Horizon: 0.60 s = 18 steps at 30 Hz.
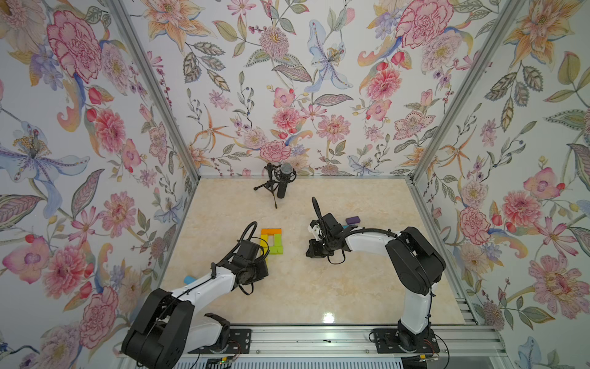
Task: Assemble the letter p with building blocks
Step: Assemble the building block at the center of the board.
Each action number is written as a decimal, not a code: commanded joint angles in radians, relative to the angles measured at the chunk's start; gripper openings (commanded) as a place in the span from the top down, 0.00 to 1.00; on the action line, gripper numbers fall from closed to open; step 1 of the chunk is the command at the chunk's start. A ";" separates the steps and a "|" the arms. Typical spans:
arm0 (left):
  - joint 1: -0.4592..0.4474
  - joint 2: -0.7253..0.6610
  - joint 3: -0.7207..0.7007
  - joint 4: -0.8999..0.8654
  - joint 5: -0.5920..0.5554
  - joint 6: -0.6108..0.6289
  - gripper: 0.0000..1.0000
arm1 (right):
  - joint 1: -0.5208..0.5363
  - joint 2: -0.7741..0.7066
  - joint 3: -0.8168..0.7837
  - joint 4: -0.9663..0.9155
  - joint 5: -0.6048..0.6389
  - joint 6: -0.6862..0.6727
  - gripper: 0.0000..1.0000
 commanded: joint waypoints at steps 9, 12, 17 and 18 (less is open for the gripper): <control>0.015 0.040 0.040 -0.016 -0.011 0.025 1.00 | -0.017 0.006 -0.032 0.008 -0.016 -0.010 1.00; 0.014 0.035 0.039 -0.022 -0.011 0.021 1.00 | -0.020 0.007 -0.030 0.009 -0.020 -0.011 1.00; 0.018 0.023 0.041 -0.031 -0.024 0.019 1.00 | -0.020 0.016 -0.030 0.014 -0.027 -0.013 1.00; 0.019 0.026 0.042 -0.030 -0.023 0.020 1.00 | -0.020 0.016 -0.030 0.015 -0.028 -0.013 1.00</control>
